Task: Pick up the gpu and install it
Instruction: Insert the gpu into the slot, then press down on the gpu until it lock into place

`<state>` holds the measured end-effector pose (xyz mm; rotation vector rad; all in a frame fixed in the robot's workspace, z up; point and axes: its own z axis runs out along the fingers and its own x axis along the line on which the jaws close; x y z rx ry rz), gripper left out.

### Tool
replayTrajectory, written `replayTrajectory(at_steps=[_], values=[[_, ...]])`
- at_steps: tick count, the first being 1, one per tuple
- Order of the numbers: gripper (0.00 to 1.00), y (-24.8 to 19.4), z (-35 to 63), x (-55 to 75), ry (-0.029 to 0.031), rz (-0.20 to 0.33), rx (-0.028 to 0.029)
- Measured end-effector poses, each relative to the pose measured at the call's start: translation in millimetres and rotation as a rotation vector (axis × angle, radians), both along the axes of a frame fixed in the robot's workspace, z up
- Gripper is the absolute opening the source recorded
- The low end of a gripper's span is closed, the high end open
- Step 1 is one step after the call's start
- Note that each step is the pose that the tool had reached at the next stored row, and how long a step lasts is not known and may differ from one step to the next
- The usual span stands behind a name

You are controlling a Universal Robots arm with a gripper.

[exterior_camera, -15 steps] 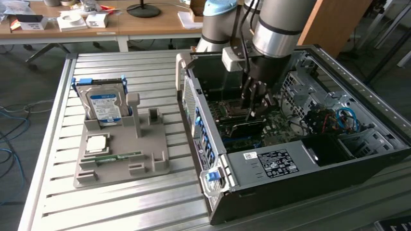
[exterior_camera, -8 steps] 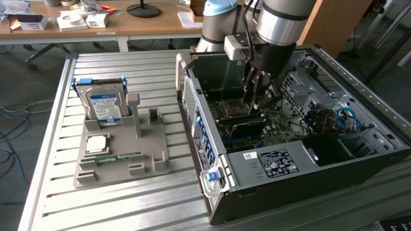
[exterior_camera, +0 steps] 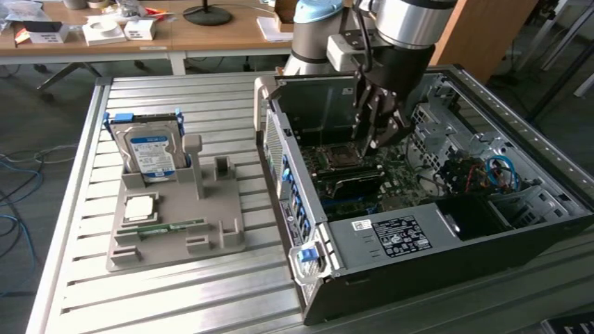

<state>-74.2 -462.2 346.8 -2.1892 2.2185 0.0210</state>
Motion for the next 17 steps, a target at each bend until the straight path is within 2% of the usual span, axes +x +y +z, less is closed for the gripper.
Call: replayTrajectory(at_steps=[17], values=[[0.45,0.0,1.4,0.0,0.0,0.0,0.0001]])
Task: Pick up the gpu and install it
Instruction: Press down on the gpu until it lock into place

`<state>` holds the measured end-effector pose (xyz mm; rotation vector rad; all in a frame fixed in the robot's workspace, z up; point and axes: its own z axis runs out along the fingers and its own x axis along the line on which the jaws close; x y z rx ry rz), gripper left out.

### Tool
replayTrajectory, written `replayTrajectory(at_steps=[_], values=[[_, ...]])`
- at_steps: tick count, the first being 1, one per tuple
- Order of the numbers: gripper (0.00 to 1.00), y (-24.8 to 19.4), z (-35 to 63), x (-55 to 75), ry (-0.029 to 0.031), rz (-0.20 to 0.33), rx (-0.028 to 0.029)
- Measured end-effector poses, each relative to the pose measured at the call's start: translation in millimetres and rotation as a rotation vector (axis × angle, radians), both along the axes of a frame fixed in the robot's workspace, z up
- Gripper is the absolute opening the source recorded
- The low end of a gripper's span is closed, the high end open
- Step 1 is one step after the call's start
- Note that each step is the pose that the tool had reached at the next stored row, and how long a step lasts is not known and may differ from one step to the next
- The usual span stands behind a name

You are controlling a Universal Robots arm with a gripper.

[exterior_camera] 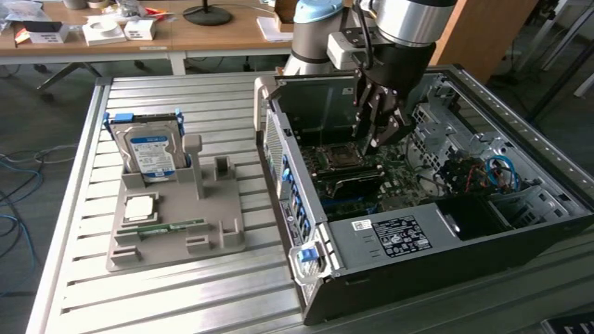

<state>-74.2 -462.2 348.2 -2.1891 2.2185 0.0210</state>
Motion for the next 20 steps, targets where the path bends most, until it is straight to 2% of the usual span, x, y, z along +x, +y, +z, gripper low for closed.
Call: replayTrajectory(at_steps=[3,5,7,10,12,17,20], values=[[0.44,0.0,0.0,0.0,0.0,0.0,0.0],[0.31,0.0,0.0,0.0,0.0,0.0,0.0],[0.31,0.0,0.0,0.0,0.0,0.0,0.0],[0.14,0.0,0.0,0.0,0.0,0.0,0.0],[0.11,0.0,0.0,0.0,0.0,0.0,0.0],[0.11,0.0,-0.1,0.0,0.0,0.0,0.0],[0.11,0.0,-4.1,0.0,0.0,0.0,0.0025]])
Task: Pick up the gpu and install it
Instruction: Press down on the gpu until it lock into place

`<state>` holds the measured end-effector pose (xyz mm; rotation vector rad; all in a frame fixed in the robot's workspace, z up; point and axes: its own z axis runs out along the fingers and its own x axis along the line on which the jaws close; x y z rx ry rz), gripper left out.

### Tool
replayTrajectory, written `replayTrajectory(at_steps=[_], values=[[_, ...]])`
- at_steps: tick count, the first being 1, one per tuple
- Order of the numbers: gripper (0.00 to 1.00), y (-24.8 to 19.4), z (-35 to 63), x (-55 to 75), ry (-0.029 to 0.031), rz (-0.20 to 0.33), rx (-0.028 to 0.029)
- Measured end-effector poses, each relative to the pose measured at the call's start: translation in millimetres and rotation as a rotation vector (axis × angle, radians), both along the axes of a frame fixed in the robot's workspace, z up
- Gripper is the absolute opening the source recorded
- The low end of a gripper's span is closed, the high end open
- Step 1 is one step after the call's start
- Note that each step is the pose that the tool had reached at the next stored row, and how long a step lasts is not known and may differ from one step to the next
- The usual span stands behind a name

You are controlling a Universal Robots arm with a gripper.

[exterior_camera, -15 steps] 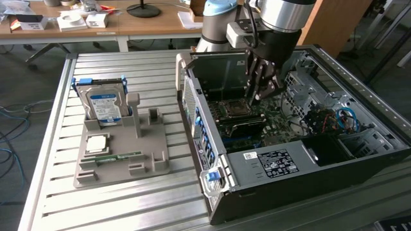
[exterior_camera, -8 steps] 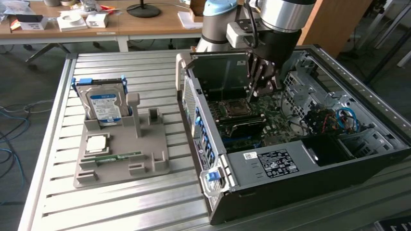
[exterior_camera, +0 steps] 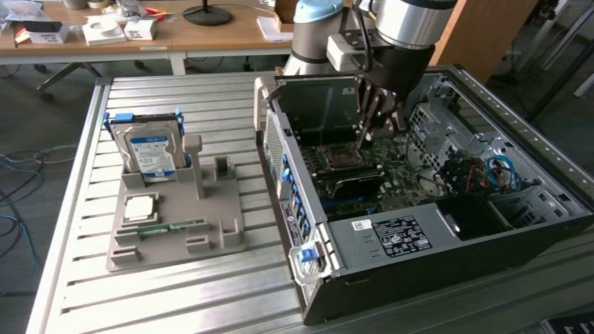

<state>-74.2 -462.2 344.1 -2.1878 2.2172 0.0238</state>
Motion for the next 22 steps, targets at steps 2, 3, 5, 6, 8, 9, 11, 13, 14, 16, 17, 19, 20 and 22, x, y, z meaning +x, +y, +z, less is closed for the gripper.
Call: replayTrajectory(at_steps=[2,3,5,6,8,9,11,13,14,16,17,19,20,22], values=[[0.11,0.0,-3.6,0.0,0.0001,0.0,0.0],[0.11,0.0,-5.5,0.0,0.0001,0.0,0.0],[0.11,0.0,-9.1,0.0,0.0001,0.0,0.0001],[0.11,0.0,-10.9,0.0,0.0001,0.0,0.0003],[0.11,0.0,-14.5,0.0,0.0,0.0,0.0009],[0.11,0.0,-16.3,0.0,0.0001,0.0,0.0015],[0.11,0.0,-20.1,0.0,0.0,0.0,0.0034],[0.11,0.0,-22.4,0.0,0.0,0.0,0.0042],[0.11,0.0,-23.6,0.0,0.0001,0.0,0.0046],[0.11,0.0,-26.5,0.0,0.0001,0.0,0.0054],[0.11,0.0,-27.4,0.0,0.0001,0.0,0.0056],[0.11,0.0,-27.4,0.0,0.0001,0.0,0.0055],[0.11,0.0,-27.4,0.0,0.0001,0.0,0.0055],[0.11,0.0,-28.6,0.0,-0.0001,0.0,0.0059]])
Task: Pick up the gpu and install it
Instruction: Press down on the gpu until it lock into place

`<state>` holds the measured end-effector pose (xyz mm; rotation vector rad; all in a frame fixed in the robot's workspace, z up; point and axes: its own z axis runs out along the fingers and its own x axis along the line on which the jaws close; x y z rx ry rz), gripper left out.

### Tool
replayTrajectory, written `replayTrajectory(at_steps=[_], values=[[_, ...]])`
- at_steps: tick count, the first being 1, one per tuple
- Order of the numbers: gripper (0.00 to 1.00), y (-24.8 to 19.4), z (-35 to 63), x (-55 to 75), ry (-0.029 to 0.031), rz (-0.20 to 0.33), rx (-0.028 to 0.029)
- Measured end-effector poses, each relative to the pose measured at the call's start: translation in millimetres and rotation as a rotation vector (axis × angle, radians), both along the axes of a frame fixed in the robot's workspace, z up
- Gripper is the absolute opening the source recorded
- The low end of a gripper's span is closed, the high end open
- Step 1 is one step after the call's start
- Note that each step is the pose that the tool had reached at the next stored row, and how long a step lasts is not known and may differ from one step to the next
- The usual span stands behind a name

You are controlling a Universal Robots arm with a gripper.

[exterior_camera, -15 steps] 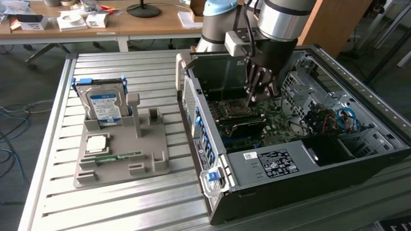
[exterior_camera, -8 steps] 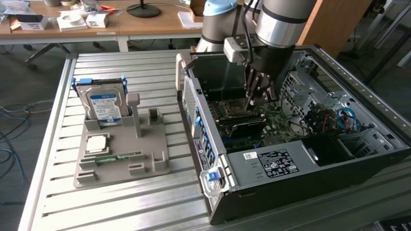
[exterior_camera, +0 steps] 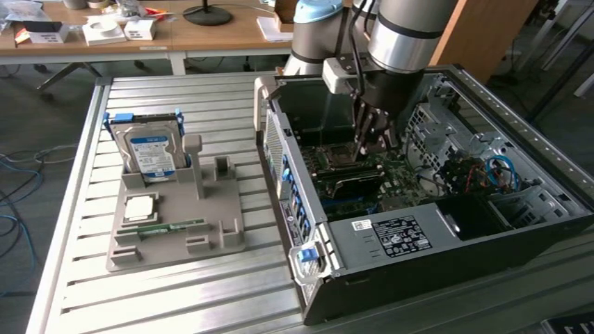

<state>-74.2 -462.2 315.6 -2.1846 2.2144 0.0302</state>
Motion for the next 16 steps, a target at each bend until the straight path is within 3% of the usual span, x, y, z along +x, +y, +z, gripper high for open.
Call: replayTrajectory(at_steps=[9,10,11,12,16], values=[[0.11,-3.6,-5.2,-1.2,0.0002,0.0,-0.0002],[0.11,-3.7,-5.3,-1.3,0.0,0.0,0.0012],[0.11,-3.7,-6.1,-1.9,-0.0002,0.0,0.0076],[0.11,-3.6,-7.5,-2.1,-0.0004,0.0,0.0105],[0.11,-3.6,-14.7,-2.7,-0.0003,0.0,0.0116]])
